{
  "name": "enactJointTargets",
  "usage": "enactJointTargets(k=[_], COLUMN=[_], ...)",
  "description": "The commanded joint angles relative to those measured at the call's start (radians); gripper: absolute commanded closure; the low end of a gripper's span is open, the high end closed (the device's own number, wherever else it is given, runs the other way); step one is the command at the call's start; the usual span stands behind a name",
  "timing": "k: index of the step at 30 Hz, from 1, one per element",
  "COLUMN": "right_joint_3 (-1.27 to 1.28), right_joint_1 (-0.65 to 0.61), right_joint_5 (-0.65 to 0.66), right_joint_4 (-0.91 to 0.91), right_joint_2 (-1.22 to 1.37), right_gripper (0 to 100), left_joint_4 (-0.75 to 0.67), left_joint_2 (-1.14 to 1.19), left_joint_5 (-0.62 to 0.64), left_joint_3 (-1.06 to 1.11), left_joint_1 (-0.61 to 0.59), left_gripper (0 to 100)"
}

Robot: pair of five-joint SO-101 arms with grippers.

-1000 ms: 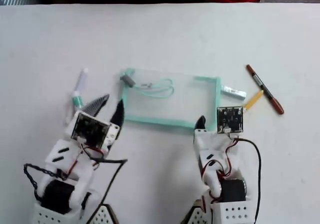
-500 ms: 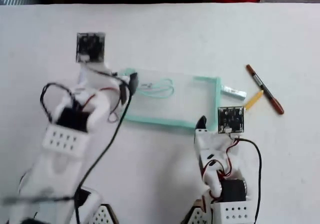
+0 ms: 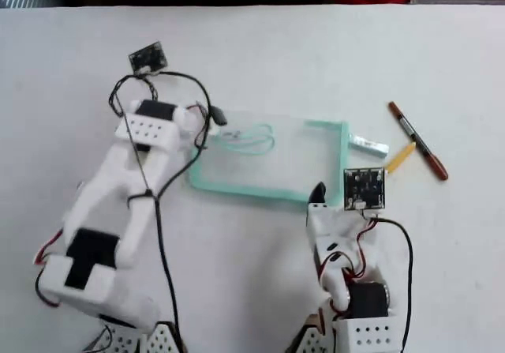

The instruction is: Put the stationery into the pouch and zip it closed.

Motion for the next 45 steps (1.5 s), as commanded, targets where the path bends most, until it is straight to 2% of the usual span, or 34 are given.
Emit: enactJointTargets(k=[1,9,15,24,26,31,38,42,45], right_joint_3=[0.008,0.008,0.008,0.008,0.008,0.006,0.003,0.003,0.002], right_joint_1=[0.004,0.001,0.001,0.001,0.001,0.002,0.007,0.008,0.019], right_joint_5=[0.011,0.011,0.011,0.011,0.011,0.011,0.011,0.011,0.009], right_joint_4=[-0.001,-0.001,-0.001,-0.001,-0.002,-0.002,-0.002,-0.002,-0.002], right_joint_2=[-0.005,-0.005,-0.005,-0.005,-0.005,-0.005,-0.005,-0.005,-0.007], right_gripper=[71.5,71.5,71.5,71.5,71.5,71.5,71.5,71.5,71.4], left_joint_4=[0.012,0.012,0.014,0.101,0.166,0.353,0.644,0.713,0.729], left_joint_2=[0.097,0.237,0.326,0.326,0.326,0.326,0.326,0.334,0.332], left_joint_5=[0.051,0.054,0.049,0.034,-0.04,-0.226,-0.755,-0.993,-1.137], left_joint_3=[-0.138,-0.261,-0.272,-0.344,-0.422,-0.675,-1.214,-1.504,-1.622], left_joint_1=[-0.033,-0.044,-0.045,-0.044,-0.044,-0.042,0.071,0.177,0.255], left_gripper=[71,72,86,95,98,98,98,98,98])
